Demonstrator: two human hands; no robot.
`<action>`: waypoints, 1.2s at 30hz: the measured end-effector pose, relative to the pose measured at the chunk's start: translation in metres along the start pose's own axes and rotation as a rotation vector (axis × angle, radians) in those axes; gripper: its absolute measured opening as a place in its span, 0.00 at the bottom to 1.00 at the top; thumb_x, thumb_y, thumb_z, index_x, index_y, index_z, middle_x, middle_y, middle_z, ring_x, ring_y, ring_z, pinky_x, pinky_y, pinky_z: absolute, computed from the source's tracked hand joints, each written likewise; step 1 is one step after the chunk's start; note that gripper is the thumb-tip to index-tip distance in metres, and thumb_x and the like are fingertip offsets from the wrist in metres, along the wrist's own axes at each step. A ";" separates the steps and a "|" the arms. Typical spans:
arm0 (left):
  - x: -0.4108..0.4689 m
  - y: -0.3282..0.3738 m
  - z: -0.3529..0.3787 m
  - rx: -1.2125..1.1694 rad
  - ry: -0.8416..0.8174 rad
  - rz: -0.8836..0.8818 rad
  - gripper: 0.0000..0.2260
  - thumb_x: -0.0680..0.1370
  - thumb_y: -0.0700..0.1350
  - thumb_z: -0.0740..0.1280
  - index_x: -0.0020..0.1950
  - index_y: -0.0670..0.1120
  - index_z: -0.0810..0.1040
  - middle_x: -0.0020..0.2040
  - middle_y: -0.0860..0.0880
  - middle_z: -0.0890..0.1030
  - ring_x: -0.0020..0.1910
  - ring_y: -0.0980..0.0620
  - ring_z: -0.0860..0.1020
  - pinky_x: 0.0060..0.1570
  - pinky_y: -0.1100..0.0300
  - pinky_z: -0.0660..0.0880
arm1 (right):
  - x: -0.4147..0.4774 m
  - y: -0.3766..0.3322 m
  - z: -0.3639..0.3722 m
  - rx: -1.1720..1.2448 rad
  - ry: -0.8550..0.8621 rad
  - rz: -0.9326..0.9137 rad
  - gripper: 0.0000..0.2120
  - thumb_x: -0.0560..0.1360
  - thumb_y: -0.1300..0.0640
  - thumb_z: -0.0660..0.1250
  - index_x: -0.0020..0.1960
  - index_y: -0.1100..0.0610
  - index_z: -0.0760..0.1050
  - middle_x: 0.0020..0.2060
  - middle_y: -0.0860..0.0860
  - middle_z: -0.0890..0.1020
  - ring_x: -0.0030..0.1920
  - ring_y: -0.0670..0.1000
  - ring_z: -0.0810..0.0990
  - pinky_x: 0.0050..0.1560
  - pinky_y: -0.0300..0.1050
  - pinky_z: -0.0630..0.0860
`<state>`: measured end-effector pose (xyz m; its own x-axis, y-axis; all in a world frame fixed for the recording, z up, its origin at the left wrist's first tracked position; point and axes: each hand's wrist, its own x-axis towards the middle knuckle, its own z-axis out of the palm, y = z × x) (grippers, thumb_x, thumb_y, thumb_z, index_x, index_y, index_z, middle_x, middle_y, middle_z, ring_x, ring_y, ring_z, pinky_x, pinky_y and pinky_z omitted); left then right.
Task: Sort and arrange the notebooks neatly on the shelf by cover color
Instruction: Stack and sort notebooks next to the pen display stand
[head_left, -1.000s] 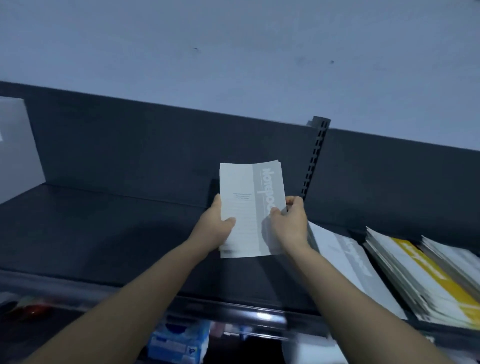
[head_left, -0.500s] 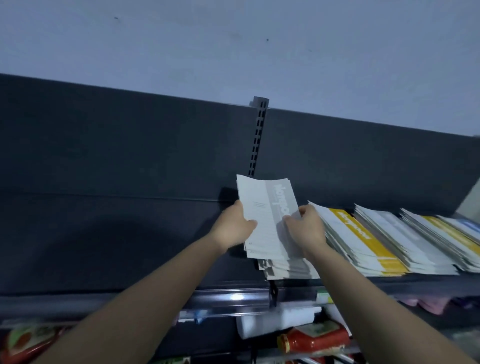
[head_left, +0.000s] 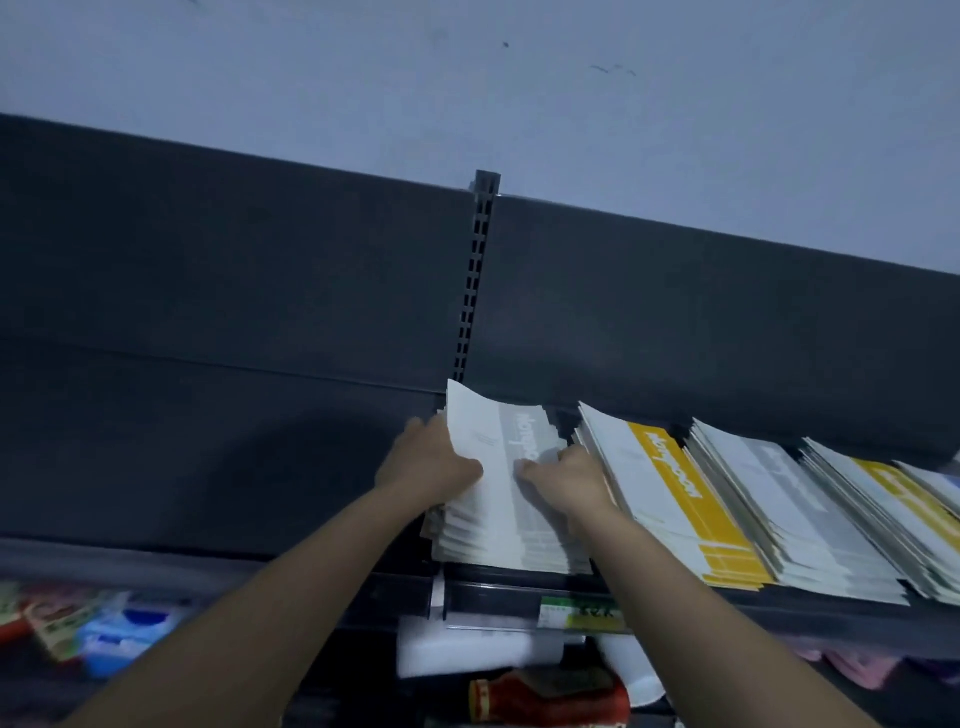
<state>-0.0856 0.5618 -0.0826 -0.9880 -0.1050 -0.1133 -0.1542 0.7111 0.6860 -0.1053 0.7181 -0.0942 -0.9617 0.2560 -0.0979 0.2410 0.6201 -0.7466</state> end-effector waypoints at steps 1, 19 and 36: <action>0.000 0.001 0.001 -0.027 -0.028 -0.041 0.19 0.70 0.49 0.65 0.59 0.48 0.70 0.59 0.48 0.69 0.59 0.46 0.73 0.57 0.50 0.74 | 0.001 0.002 0.001 0.050 -0.028 0.007 0.26 0.73 0.50 0.68 0.63 0.66 0.69 0.54 0.57 0.77 0.56 0.58 0.78 0.54 0.47 0.76; 0.021 -0.002 -0.003 -0.665 -0.282 -0.180 0.11 0.76 0.41 0.70 0.55 0.38 0.80 0.43 0.45 0.84 0.40 0.49 0.82 0.36 0.60 0.75 | -0.001 0.008 0.003 0.477 -0.130 -0.008 0.13 0.76 0.59 0.66 0.58 0.57 0.66 0.39 0.44 0.70 0.39 0.44 0.71 0.36 0.39 0.67; 0.010 -0.003 -0.036 -0.729 0.019 0.511 0.24 0.72 0.35 0.73 0.64 0.51 0.69 0.58 0.51 0.80 0.56 0.56 0.80 0.53 0.59 0.78 | -0.010 -0.024 -0.013 0.727 -0.040 -0.297 0.27 0.68 0.55 0.77 0.62 0.52 0.67 0.53 0.47 0.81 0.54 0.48 0.81 0.57 0.50 0.78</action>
<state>-0.0951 0.5332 -0.0598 -0.9365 0.0874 0.3396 0.3450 0.0555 0.9370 -0.0999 0.7107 -0.0667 -0.9798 0.1205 0.1597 -0.1592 0.0138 -0.9871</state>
